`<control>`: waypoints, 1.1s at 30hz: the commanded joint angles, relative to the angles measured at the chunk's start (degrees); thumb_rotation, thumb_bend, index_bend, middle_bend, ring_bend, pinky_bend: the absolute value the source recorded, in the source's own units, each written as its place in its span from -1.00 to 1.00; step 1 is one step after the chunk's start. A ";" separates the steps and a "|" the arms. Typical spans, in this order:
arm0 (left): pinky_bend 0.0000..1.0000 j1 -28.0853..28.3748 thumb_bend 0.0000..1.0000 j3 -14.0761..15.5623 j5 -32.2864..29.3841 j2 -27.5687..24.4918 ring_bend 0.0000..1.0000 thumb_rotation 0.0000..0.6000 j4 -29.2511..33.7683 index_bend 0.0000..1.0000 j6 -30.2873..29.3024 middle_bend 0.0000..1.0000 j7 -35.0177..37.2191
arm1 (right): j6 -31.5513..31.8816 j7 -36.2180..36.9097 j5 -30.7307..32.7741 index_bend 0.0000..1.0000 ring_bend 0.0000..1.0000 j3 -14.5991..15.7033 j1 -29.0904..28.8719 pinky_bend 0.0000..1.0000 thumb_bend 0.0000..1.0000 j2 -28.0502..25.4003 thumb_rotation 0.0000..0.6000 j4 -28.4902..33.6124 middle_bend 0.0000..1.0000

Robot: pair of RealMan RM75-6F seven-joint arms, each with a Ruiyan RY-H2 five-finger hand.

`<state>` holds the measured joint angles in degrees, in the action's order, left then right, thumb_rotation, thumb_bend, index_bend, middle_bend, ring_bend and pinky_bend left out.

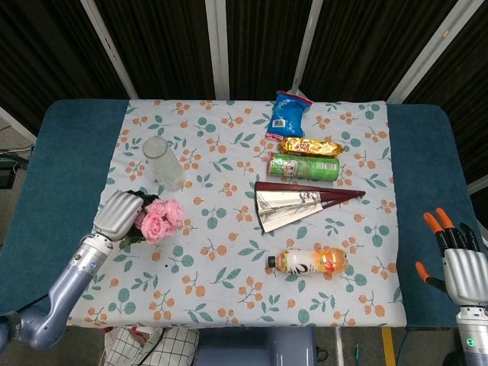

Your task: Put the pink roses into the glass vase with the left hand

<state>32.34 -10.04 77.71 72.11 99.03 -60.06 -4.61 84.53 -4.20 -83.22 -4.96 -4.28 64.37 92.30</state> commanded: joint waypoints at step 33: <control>-0.02 19.65 -0.11 -25.73 -2.55 18.69 -0.09 1.00 -32.39 0.02 -18.15 0.09 35.56 | -2.37 1.72 7.03 -0.72 -0.62 -3.27 -0.92 -0.82 -0.38 3.60 1.00 -7.56 -0.87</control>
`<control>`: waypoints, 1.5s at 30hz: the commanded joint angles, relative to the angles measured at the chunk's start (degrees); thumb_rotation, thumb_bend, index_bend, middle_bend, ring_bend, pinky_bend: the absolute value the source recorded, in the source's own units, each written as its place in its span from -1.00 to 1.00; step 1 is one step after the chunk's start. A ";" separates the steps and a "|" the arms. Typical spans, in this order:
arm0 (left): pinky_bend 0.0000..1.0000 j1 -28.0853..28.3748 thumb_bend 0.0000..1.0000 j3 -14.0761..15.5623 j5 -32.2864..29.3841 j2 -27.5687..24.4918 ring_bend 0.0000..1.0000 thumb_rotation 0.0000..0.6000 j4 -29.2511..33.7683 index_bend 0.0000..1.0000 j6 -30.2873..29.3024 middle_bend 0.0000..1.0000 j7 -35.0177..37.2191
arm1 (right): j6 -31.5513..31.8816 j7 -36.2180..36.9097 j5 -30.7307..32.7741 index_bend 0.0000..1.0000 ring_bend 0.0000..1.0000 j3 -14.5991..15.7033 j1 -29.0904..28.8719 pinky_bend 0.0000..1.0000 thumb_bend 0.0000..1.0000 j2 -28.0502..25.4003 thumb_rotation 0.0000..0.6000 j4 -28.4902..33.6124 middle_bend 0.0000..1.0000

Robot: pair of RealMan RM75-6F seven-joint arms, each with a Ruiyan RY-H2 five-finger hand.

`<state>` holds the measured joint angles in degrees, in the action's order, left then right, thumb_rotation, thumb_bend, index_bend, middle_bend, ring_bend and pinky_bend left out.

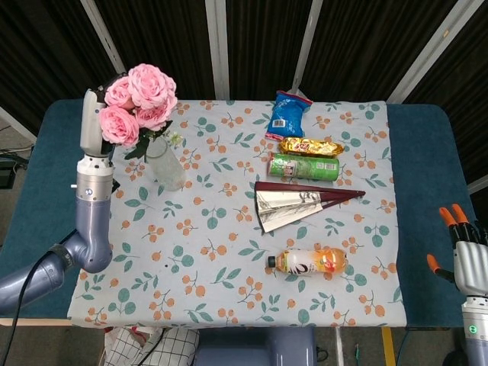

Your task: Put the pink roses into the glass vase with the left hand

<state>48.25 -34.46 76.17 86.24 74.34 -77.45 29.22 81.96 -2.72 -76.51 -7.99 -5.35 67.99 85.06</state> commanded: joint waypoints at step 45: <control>-0.02 10.52 -0.12 1.33 -5.82 17.07 -0.09 1.00 -37.88 0.03 2.29 0.04 15.71 | -1.24 1.07 2.64 -0.72 -0.62 -0.99 0.23 -0.82 -0.38 0.24 1.00 -1.85 -0.87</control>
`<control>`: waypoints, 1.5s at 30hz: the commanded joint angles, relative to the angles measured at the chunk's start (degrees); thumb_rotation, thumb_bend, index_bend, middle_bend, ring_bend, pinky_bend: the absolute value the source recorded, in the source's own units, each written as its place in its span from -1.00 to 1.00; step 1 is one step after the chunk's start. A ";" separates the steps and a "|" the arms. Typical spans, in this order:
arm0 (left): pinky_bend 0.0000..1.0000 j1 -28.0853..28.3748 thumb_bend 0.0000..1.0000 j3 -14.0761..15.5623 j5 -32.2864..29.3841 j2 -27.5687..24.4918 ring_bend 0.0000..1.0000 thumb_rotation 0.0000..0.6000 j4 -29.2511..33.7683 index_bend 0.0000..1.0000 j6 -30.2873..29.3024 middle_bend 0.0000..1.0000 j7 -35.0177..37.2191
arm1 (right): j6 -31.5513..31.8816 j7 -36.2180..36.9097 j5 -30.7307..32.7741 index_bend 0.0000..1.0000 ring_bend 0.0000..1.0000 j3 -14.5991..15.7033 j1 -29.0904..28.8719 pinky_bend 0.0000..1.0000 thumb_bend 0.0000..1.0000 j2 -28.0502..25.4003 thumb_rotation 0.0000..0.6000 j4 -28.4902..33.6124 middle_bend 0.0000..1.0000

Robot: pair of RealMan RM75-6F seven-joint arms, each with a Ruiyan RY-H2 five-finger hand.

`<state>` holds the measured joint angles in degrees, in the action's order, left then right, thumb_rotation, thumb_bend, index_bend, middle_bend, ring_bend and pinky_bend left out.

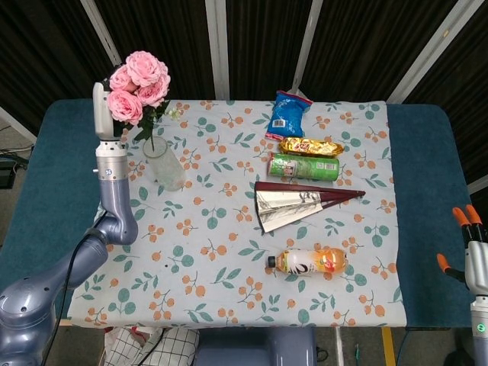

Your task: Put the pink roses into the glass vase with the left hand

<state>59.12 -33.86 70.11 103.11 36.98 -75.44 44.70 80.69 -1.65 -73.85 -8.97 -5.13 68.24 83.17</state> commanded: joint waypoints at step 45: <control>-0.72 -25.04 -0.77 28.16 -7.11 -55.62 -0.93 1.00 66.67 -0.80 15.48 -0.73 -53.22 | 1.21 0.20 -3.20 -0.72 -0.62 0.92 0.17 -0.82 -0.39 -1.52 1.00 5.79 -0.87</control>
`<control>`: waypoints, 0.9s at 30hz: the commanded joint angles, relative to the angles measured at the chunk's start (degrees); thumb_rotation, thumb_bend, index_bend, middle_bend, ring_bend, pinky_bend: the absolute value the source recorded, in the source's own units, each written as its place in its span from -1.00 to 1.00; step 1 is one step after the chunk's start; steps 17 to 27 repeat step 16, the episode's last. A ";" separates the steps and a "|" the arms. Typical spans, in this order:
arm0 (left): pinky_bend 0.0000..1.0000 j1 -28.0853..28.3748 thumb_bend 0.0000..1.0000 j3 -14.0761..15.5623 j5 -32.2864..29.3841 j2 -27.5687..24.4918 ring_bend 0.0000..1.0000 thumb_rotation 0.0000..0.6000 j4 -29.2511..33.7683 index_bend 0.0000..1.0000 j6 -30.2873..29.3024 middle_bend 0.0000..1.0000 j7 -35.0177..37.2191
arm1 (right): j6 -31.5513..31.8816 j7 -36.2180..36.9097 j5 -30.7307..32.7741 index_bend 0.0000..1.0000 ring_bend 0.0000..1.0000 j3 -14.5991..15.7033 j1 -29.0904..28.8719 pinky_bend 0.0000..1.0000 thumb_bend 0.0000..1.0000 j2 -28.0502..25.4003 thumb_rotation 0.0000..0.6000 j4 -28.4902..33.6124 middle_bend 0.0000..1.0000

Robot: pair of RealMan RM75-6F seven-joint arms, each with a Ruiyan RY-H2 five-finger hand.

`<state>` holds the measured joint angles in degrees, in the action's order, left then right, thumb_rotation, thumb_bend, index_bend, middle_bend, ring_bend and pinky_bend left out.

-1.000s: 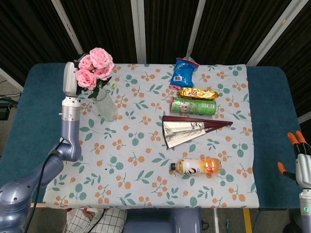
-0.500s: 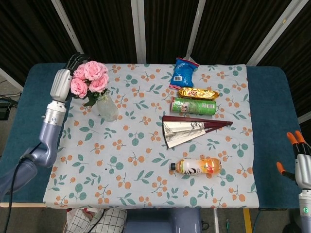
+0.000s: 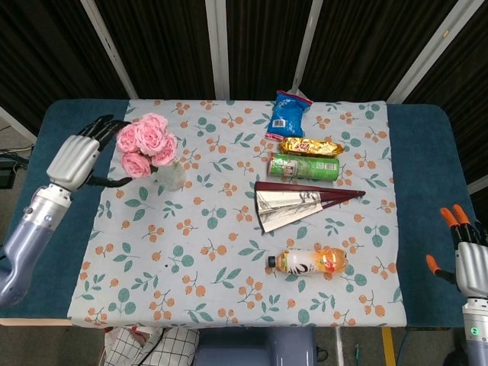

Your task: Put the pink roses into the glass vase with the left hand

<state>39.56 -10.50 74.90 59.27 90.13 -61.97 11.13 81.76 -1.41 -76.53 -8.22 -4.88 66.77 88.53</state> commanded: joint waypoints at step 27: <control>-0.72 -23.51 -0.58 12.59 -6.78 1.18 -0.89 1.00 12.49 -0.61 -24.51 -0.67 -23.43 | 2.51 -0.63 -6.80 -0.72 -0.62 2.33 0.00 -0.82 -0.38 -0.59 1.00 4.00 -0.87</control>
